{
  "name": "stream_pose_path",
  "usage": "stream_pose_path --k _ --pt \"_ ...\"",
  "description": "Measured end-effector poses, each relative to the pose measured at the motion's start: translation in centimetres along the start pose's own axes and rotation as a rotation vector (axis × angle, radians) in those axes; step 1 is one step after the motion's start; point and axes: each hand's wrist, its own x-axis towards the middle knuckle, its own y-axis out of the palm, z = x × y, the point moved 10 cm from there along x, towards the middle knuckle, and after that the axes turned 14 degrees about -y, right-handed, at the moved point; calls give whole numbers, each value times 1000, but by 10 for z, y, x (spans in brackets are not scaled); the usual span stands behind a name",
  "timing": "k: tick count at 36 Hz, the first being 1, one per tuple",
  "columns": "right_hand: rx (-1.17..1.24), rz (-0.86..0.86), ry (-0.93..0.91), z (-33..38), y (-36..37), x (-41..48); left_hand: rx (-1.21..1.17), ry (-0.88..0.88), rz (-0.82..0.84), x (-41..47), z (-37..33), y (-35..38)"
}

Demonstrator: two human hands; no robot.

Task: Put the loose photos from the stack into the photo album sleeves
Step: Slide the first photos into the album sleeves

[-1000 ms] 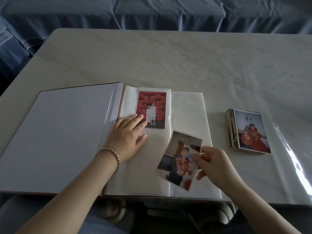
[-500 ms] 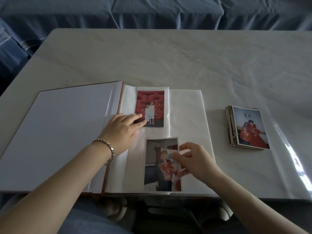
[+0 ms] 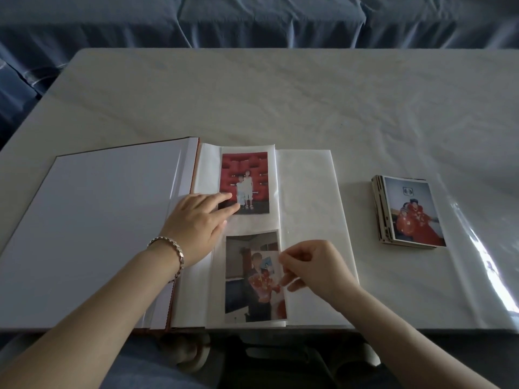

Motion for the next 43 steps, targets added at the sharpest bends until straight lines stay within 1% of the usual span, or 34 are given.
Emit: stream_pose_path --k 5,7,10,15,23,30,38,43 --pt "59 41 40 0 20 5 -9 -31 27 0 3 2" --pt "51 58 79 -1 21 6 -16 -30 24 0 3 2" --pt "-5 25 94 -3 14 6 -17 -45 37 1 4 3" --pt "-119 -4 43 -2 10 6 -28 -61 47 0 5 4" --pt "-217 -53 -39 3 7 5 -30 -74 62 1 7 6" --pt "-411 -69 -116 14 8 1 -20 -80 74 1 7 7" --pt "-437 -75 -151 18 12 1 -33 -76 57 0 7 7" --pt "-499 -99 -198 23 10 -3 -37 -78 65 0 8 8"
